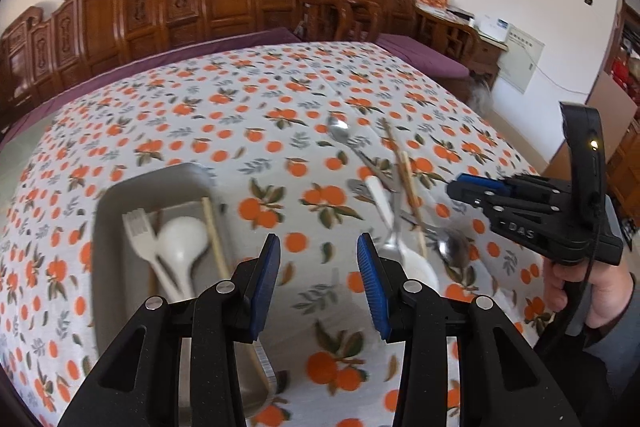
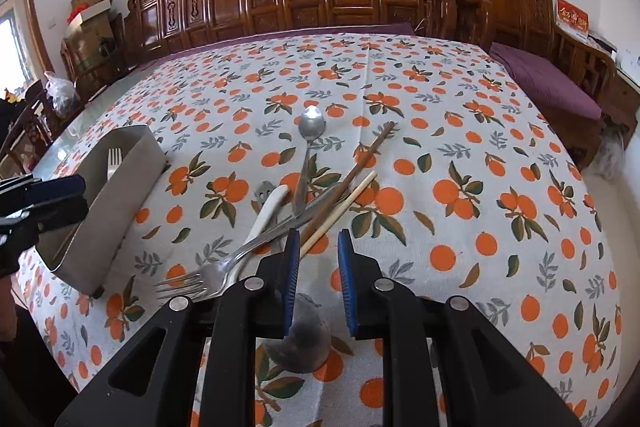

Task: Organize utensils
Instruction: 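Reach the left tool to the utensil pile and grasp a metal fork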

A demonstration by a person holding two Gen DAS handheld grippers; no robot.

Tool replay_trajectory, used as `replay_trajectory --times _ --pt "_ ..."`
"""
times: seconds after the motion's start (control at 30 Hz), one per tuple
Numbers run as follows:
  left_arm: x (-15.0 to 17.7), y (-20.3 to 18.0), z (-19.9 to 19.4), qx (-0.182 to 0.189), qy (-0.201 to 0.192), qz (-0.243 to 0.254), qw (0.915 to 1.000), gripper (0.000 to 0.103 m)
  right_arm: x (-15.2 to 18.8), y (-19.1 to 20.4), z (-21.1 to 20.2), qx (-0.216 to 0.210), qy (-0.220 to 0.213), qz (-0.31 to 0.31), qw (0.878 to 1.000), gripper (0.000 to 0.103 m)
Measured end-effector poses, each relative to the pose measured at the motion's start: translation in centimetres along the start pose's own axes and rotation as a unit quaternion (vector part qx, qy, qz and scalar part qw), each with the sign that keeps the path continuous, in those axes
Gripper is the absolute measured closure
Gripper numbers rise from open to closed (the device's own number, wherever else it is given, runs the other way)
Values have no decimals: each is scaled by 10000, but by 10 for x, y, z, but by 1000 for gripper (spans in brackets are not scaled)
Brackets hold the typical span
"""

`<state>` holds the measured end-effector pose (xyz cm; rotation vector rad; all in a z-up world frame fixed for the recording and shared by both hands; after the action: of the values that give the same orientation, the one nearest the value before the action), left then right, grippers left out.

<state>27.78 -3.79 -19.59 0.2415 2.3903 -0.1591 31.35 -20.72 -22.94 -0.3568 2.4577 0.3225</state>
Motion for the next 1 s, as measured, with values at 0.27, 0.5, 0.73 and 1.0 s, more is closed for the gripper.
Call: replay_trajectory --times 0.27,0.5,0.73,1.0 --pt "-5 -32 31 121 317 372 9987 67 0 -10 6 -38 69 154 9999 82" --pt "-2 -48 74 181 682 718 9949 68 -2 -21 6 -146 42 434 9989 82" --pt "0 -51 100 405 913 626 9930 68 -4 -22 7 -239 22 515 9984 82" --pt "-3 -48 112 721 926 302 9926 81 -4 -19 8 -283 37 520 9982 82"
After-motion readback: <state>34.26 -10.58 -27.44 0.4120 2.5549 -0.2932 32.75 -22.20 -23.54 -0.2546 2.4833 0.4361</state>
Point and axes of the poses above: each gripper's, at about its wrist camera, not at the fingertips, and z roughly the way its jaws point, y to its left, x to its underside, the point moved 7 cm from there along z, roughly the way its jaws point, and after that the axes turned 4 degrees about z, right-handed, at the moved point
